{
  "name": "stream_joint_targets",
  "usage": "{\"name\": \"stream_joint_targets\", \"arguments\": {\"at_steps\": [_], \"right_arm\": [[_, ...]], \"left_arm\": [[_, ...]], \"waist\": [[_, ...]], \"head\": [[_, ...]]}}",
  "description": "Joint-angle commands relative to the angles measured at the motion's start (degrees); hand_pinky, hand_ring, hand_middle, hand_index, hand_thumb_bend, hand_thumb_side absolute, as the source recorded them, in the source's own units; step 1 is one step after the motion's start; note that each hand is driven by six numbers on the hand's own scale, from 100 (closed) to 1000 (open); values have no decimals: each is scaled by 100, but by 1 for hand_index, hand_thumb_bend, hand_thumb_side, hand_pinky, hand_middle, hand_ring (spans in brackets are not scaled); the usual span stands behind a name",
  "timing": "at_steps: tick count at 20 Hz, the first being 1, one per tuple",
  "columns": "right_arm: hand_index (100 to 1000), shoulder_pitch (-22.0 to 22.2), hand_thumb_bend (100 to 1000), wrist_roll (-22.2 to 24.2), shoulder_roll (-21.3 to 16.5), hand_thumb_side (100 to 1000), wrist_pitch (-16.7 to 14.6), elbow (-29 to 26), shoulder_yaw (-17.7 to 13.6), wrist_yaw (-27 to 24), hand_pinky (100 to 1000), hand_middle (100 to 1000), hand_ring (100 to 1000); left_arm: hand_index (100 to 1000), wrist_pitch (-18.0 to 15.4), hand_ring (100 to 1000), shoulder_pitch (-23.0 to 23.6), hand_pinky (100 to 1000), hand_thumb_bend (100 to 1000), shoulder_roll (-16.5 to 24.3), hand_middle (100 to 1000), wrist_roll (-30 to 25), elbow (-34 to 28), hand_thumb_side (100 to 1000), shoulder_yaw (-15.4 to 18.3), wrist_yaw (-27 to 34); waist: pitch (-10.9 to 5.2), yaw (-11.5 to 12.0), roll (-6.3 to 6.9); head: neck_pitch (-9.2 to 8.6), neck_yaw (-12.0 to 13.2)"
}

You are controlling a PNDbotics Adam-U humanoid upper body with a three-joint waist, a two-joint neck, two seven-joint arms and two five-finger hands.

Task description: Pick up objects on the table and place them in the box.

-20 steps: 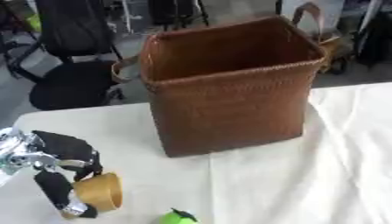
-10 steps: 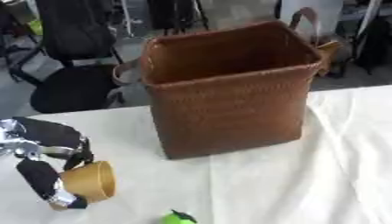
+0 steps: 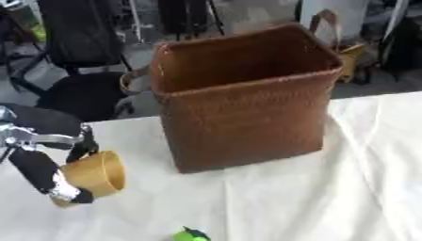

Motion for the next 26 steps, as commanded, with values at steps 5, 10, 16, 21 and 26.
{"name": "stream_joint_targets", "arguments": {"at_steps": [5, 10, 16, 21, 26], "right_arm": [[590, 6, 100, -97, -151, 1000, -72, -75, 8, 27, 663, 581, 540], [590, 20, 100, -97, -176, 1000, -87, -75, 20, -14, 663, 580, 541], [590, 22, 100, -97, -181, 1000, -95, -75, 20, -59, 662, 581, 542], [590, 7, 100, -97, -173, 1000, -86, -75, 53, -62, 662, 581, 541], [590, -23, 100, -97, -179, 1000, -78, -75, 95, -61, 661, 581, 541]], "left_arm": [[524, -21, 577, -446, 796, 100, 12, 378, 181, -70, 541, 651, -165], [514, 313, 572, -555, 796, 100, -71, 343, 1302, -261, 513, 841, -870], [490, 615, 551, -684, 800, 100, -219, 321, 2199, -311, 495, 867, -1282], [447, 1100, 536, -947, 805, 100, -477, 277, 3274, -309, 498, 884, -1526], [461, 1494, 544, -1270, 807, 100, -803, 199, 4316, -200, 484, 752, -2011]], "waist": [[-139, 41, -28], [-179, 41, -50], [-194, 20, -62], [-181, 8, -68], [-168, -24, -66]], "head": [[2, -35], [-22, -77], [-64, -93], [-129, -107], [-176, -85]]}}
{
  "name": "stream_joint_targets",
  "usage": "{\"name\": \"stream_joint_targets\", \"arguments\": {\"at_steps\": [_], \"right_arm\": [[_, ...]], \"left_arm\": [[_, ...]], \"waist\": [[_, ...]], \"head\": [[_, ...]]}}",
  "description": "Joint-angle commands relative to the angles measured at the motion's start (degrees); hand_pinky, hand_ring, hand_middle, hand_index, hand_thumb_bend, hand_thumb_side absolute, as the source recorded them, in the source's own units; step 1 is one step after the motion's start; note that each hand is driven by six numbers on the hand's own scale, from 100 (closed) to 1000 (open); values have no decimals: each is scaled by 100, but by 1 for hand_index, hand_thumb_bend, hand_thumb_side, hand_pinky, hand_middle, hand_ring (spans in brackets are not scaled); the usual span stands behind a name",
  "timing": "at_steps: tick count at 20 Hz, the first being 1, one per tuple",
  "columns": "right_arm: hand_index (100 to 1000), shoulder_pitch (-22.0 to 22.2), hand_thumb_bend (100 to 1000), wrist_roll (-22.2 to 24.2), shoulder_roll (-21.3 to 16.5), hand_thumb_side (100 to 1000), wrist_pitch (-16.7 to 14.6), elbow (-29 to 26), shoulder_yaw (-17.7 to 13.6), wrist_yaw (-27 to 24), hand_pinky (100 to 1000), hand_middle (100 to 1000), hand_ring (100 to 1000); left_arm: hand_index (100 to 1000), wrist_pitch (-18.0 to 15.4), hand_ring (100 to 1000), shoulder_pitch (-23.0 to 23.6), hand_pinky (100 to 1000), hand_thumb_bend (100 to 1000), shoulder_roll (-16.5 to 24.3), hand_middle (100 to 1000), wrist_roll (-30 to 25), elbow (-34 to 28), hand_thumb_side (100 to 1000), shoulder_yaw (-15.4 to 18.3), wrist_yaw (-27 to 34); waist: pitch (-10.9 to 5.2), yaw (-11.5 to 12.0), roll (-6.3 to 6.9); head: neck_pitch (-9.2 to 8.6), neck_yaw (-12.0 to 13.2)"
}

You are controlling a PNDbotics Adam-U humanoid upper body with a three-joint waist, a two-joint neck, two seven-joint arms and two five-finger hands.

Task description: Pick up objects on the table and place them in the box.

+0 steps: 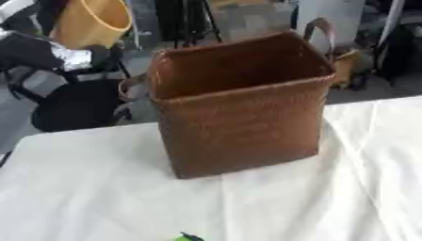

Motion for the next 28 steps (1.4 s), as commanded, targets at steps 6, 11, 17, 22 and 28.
{"name": "stream_joint_targets", "arguments": {"at_steps": [6, 11, 17, 22, 28], "right_arm": [[590, -66, 100, -87, -136, 1000, -81, -75, 38, -15, 661, 582, 541], [590, -125, 100, -87, -178, 1000, -84, -75, 85, -41, 661, 582, 541], [591, -198, 100, -87, -220, 1000, -108, -75, 162, -65, 660, 582, 541], [591, -269, 100, -87, -249, 1000, -123, -75, 227, -84, 660, 583, 541], [591, -421, 100, -87, -286, 1000, -146, -75, 331, -110, 660, 584, 541]], "left_arm": [[466, 220, 550, -428, 815, 100, -225, 162, 1112, 354, 482, -157, -762], [475, 260, 550, -921, 820, 100, -633, 158, 1707, 942, 490, -170, -1096], [491, 4, 557, -1437, 827, 100, -1122, 178, 2468, 2007, 488, -264, -1736], [504, -220, 567, -1831, 838, 100, -1493, 191, 2980, 2880, 484, -235, -2426], [507, -279, 568, -2223, 844, 100, -1838, 190, 3468, 3809, 482, -93, -3000]], "waist": [[-85, -37, -25], [-62, -123, 16], [-22, -250, 59], [22, -373, 103], [128, -586, 176]], "head": [[-85, 29], [-93, 113], [-127, 199], [-185, 294], [-279, 506]]}}
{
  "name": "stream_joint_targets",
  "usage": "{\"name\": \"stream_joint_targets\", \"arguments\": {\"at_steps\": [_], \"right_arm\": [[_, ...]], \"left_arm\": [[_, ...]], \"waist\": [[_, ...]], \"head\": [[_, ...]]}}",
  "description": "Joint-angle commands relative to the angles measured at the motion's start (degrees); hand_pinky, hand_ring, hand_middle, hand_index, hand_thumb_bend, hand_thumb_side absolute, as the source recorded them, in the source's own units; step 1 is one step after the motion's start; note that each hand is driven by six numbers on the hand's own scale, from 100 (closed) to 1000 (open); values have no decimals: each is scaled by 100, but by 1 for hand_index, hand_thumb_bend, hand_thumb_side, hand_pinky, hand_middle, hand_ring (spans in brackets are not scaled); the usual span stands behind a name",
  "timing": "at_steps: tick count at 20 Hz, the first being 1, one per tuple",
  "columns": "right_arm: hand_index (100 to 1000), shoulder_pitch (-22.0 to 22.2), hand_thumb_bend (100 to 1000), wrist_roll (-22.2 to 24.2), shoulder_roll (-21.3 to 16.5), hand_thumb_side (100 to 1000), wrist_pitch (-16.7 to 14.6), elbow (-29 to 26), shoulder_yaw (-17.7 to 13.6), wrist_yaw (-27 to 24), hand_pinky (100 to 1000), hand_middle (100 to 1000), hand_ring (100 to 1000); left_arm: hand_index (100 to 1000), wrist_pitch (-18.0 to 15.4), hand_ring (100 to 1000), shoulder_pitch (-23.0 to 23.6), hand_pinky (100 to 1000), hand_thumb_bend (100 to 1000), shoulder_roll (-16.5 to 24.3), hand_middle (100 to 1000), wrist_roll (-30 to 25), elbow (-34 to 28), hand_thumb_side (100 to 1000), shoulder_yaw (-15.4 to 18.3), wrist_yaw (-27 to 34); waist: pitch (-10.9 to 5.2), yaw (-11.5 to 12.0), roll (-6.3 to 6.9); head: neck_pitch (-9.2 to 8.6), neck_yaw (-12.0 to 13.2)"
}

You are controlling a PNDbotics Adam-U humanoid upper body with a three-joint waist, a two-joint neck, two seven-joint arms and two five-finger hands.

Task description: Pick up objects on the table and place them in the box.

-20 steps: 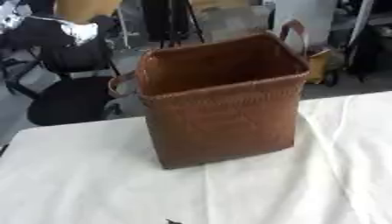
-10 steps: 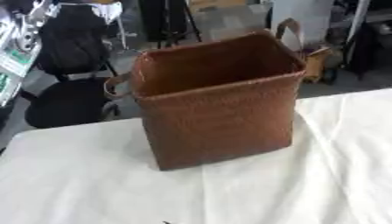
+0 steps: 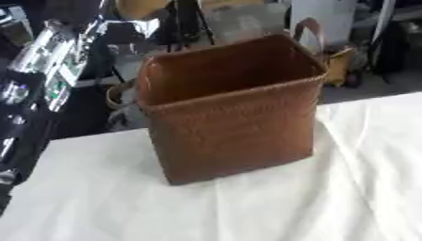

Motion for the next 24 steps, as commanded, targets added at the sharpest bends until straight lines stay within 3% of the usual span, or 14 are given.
{"name": "stream_joint_targets", "arguments": {"at_steps": [1, 10, 13, 18, 19, 20, 21, 22, 23, 24], "right_arm": [[591, -118, 100, -101, -169, 1000, -141, -75, 64, -60, 660, 584, 541], [591, -428, 100, -101, -214, 1000, -200, -75, 241, -122, 659, 586, 540], [591, -527, 100, -101, -216, 1000, -256, -75, 314, -130, 660, 585, 540], [591, -564, 100, -101, -165, 1000, -280, -75, 367, -79, 659, 586, 539], [591, -571, 100, -101, -157, 1000, -279, -75, 373, -75, 659, 586, 539], [591, -576, 100, -101, -152, 1000, -279, -75, 377, -71, 659, 586, 539], [591, -580, 100, -101, -149, 1000, -278, -75, 381, -69, 658, 586, 538], [591, -583, 100, -101, -148, 1000, -278, -75, 385, -70, 658, 586, 538], [592, -594, 100, -101, -151, 1000, -286, -75, 393, -73, 659, 587, 539], [592, -608, 100, -101, -155, 1000, -302, -75, 405, -78, 659, 587, 539]], "left_arm": [[508, 19, 568, -272, 845, 100, -22, 192, 256, 417, 481, 158, -342], [538, 389, 594, -535, 854, 100, -65, 232, 845, 1316, 459, 417, -1459], [559, 509, 611, -539, 854, 100, 11, 264, 948, 1507, 447, 455, -1889], [554, 746, 606, -537, 854, 100, 8, 256, 1136, 1744, 454, 615, -2183], [768, 750, 774, -512, 934, 237, -5, 484, 1140, 1796, 618, 628, -2160], [768, 735, 774, -495, 934, 237, -9, 484, 1112, 1846, 618, 630, -2130], [1000, 716, 938, -473, 1000, 343, -9, 877, 1038, 1907, 735, 622, -2115], [1000, 703, 938, -465, 1000, 343, -8, 877, 948, 1948, 735, 615, -2112], [1000, 695, 1000, -438, 1000, 324, -4, 1000, 776, 2029, 925, 606, -2125], [1000, 700, 1000, -429, 1000, 324, 1, 1000, 529, 2111, 925, 600, -2156]], "waist": [[-35, -85, -9], [185, -460, 132], [275, -626, 178], [342, -724, 208], [354, -739, 214], [359, -750, 218], [362, -760, 222], [364, -769, 225], [374, -787, 231], [382, -811, 237]], "head": [[-116, 177], [-139, 758], [-241, 975], [-300, 1021], [-324, 1004], [-339, 994], [-349, 987], [-353, 986], [-368, 999], [-380, 1021]]}}
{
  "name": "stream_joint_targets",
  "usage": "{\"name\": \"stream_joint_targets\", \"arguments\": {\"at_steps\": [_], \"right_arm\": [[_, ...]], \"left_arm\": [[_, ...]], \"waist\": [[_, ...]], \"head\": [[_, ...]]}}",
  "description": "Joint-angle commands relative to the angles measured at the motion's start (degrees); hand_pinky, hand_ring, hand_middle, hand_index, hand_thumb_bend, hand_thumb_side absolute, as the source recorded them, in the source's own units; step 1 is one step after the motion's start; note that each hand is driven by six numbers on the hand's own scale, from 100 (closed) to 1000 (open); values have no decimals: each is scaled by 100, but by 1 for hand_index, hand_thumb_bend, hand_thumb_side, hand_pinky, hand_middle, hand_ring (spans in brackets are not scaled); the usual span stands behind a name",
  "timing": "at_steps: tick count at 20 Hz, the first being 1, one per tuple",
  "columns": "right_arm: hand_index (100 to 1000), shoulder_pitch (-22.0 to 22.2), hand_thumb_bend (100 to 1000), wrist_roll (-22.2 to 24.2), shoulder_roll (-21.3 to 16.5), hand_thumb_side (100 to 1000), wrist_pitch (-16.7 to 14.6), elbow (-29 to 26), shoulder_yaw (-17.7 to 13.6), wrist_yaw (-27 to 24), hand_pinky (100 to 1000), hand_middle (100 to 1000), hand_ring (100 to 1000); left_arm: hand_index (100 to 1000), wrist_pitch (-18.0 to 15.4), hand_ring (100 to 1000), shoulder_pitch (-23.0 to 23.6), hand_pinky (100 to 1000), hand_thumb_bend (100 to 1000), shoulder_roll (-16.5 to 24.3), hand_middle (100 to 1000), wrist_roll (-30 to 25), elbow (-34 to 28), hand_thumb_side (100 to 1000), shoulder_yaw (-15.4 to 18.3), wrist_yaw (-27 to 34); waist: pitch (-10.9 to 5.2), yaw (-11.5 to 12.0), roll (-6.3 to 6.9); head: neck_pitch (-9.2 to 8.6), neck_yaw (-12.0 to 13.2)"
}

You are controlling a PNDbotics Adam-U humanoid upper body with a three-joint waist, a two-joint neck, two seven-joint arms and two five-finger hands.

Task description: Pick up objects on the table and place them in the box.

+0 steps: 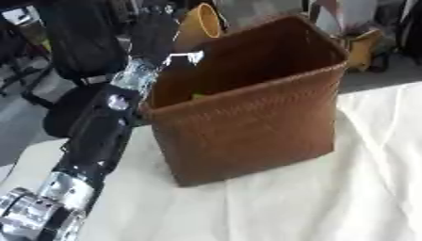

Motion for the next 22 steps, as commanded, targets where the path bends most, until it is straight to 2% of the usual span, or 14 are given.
{"name": "stream_joint_targets", "arguments": {"at_steps": [1, 4, 7, 22], "right_arm": [[591, -58, 100, -125, -83, 1000, -166, -75, 14, 13, 660, 586, 540], [591, -54, 100, -125, -76, 1000, -208, -75, 9, 13, 660, 586, 540], [591, -39, 100, -125, -64, 1000, -213, -75, 3, 21, 659, 587, 541], [589, 2, 100, -125, -112, 998, -186, -75, -20, -35, 658, 587, 543]], "left_arm": [[1000, 25, 1000, -27, 1000, 372, 148, 1000, -567, 174, 975, 20, -76], [1000, 128, 1000, -30, 1000, 384, 150, 1000, -1025, 152, 994, 20, -243], [1000, 174, 1000, -41, 1000, 430, 141, 1000, -1199, 68, 1000, 31, -307], [1000, -273, 1000, -150, 1000, 479, 127, 1000, -1632, -91, 1000, -35, -321]], "waist": [[-63, -50, -50], [-55, -66, -51], [-53, -47, -55], [-136, 22, -74]], "head": [[-107, 46], [-109, 44], [-92, 16], [-63, -67]]}}
